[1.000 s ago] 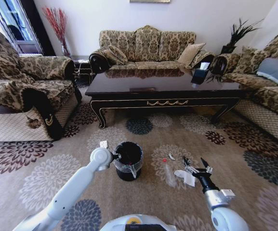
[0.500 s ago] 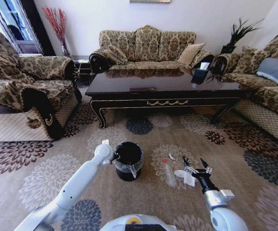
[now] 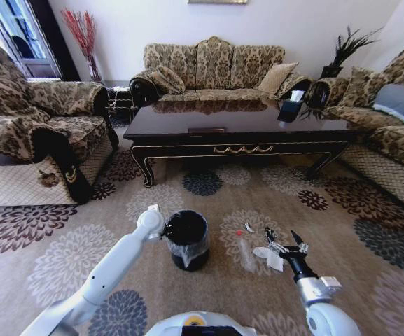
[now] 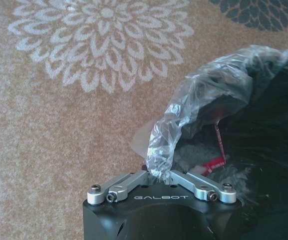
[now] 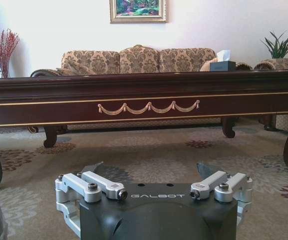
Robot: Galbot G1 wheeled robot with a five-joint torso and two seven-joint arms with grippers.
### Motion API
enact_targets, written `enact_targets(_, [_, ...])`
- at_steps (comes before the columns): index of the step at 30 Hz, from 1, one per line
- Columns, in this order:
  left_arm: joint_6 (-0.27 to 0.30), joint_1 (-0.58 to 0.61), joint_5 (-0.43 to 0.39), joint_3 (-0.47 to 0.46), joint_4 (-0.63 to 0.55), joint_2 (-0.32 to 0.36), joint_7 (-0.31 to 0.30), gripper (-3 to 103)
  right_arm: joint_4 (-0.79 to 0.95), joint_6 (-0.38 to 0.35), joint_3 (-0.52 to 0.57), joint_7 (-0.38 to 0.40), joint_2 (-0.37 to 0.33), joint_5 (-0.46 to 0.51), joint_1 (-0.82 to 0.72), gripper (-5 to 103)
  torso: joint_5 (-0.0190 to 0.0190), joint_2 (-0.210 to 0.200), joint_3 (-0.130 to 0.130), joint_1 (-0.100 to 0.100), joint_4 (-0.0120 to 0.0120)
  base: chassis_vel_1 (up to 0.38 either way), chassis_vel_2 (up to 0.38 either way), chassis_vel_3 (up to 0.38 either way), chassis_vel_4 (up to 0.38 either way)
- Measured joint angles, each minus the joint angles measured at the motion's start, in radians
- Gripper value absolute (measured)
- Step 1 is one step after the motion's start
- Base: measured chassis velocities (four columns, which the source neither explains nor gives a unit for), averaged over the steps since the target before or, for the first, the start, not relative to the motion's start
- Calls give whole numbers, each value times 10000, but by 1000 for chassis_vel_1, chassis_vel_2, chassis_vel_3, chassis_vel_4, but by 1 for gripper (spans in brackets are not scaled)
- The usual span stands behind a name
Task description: Move to the front of the table and pick up the trash from the floor, then place it into the trash bin.
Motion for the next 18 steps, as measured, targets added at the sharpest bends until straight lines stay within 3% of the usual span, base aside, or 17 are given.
enact_targets(8, [-9,-13,-168,36,-553,400,-138,0,-65,-71,-38,105,-62,143,143,100,1,0,-1,0,0,0,0,0,0])
enact_targets(18, [-19,389,-367,-70,-1531,1244,-166,0,-1601,-1119,-126,654,-583,855,616,100,2,0,0,0,0,0,0,0,0])
